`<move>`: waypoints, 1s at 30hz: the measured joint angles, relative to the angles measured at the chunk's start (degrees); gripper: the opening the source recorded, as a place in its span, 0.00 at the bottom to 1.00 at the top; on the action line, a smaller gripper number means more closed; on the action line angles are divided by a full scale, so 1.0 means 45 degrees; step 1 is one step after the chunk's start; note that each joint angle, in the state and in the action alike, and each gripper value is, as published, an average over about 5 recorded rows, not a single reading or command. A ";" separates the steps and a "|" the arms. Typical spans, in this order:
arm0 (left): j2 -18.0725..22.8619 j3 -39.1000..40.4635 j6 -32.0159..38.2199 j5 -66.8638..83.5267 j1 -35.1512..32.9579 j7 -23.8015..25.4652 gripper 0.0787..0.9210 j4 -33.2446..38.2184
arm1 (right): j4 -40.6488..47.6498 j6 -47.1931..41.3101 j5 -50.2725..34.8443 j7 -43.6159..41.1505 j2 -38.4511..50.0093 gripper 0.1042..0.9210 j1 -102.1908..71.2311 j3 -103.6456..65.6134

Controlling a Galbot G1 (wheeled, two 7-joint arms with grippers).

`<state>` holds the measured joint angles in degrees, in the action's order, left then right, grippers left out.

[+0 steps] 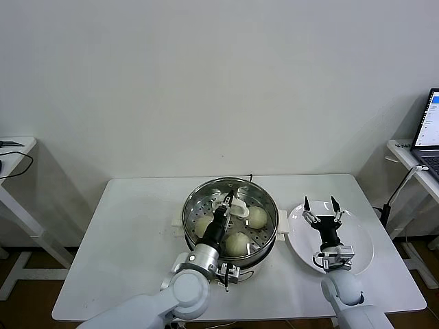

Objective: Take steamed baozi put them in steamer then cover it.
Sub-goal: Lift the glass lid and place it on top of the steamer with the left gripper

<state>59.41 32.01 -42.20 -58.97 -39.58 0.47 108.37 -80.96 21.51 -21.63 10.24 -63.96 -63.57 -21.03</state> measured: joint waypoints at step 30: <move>0.0106 -0.0115 -0.0001 -0.0145 -0.0140 0.0131 0.27 -0.0057 | 0.0003 0.0000 0.0055 0.0019 0.0009 0.88 -0.0001 -0.0033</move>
<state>59.89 31.49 -42.21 -59.62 -40.21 1.06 108.11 -80.94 21.51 -21.38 10.32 -63.92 -63.58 -21.18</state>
